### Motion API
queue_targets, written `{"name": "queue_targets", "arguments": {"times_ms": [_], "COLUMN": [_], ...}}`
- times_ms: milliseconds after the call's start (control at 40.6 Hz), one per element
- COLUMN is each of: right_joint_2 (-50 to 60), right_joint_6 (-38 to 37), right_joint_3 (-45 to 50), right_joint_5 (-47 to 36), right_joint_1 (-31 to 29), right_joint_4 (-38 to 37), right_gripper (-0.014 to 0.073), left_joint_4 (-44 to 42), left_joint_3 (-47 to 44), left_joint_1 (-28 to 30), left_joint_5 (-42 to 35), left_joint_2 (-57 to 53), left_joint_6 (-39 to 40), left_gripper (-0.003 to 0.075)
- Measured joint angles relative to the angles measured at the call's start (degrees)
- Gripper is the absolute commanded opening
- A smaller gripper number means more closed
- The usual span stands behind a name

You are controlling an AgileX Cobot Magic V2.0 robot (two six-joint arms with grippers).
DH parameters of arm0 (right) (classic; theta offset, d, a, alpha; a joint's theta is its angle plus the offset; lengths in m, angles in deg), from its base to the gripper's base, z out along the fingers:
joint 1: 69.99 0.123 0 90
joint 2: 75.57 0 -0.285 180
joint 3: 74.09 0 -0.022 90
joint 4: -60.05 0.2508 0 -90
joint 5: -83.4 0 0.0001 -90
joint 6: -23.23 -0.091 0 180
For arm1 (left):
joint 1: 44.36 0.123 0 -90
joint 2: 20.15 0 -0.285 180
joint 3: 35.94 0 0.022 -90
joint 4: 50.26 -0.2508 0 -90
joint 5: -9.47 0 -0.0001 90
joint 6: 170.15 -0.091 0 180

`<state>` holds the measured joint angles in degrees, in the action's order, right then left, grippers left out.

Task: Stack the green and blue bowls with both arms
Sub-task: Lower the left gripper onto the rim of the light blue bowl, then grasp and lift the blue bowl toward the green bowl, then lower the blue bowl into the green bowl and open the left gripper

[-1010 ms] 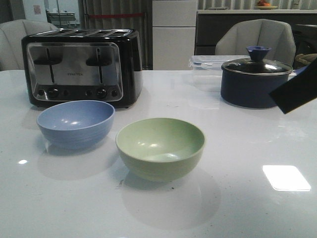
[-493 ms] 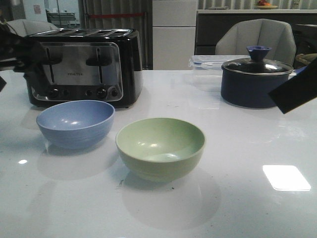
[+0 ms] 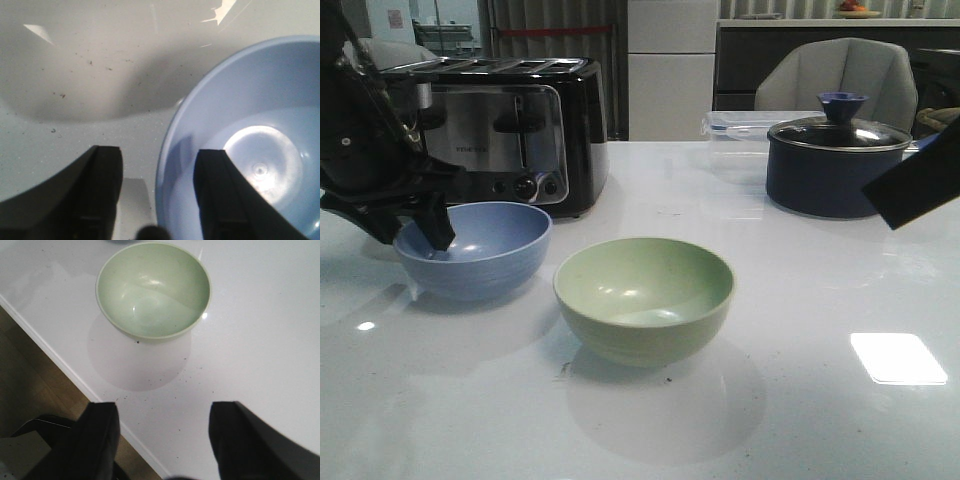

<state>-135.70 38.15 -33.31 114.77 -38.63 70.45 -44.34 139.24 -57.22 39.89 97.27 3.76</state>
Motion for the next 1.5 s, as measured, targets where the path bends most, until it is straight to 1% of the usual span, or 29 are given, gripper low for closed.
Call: {"name": "queue_targets", "arguments": {"times_ms": [172,222,443,591,837,961,1084,1182,1330,1453,1502], "right_joint_2": [0.0,0.0,0.0,0.0,0.0,0.0,0.0,0.0,0.0,0.0,0.0], "right_joint_6": [0.0,0.0,0.0,0.0,0.0,0.0,0.0,0.0,0.0,0.0,0.0], "right_joint_3": [0.0,0.0,0.0,0.0,0.0,0.0,0.0,0.0,0.0,0.0,0.0], "right_joint_5": [0.0,0.0,0.0,0.0,0.0,0.0,0.0,0.0,0.0,0.0,0.0], "right_joint_1": [0.0,0.0,0.0,0.0,0.0,0.0,0.0,0.0,0.0,0.0,0.0], "right_joint_4": [0.0,0.0,0.09,0.09,0.09,0.09,0.09,0.09,0.09,0.09,0.09], "right_gripper": [0.0497,0.0497,0.0497,0.0497,0.0497,0.0497,0.0497,0.0497,0.0497,0.0497,0.0497], "left_joint_4": [0.0,0.0,0.22,1.98,5.57,5.9,6.11,6.11,6.11,5.88,5.88], "left_joint_3": [0.53,0.91,3.32,5.76,9.11,9.11,9.11,9.0,9.0,9.0,9.0], "left_joint_1": [0.0,0.0,-0.94,-3.41,-11.46,-15.75,-18.82,-19.95,-20.06,-20.06,-20.06], "left_joint_5": [0.6,1.11,6.08,8.43,13.05,13.9,13.9,13.9,13.68,13.43,13.2], "left_joint_2": [0.52,0.52,-2.59,-6.28,-8.85,-8.85,-8.75,-8.75,-7.78,-5.53,-4.17], "left_joint_6": [0.0,0.0,-0.04,-0.04,-0.04,-0.04,-0.04,-0.04,-0.04,-0.04,-0.04], "left_gripper": [0.0122,0.0089,0.0093,0.0093,0.0093,0.0093,0.0093,0.0093,0.0093,0.0094,0.0107]}}
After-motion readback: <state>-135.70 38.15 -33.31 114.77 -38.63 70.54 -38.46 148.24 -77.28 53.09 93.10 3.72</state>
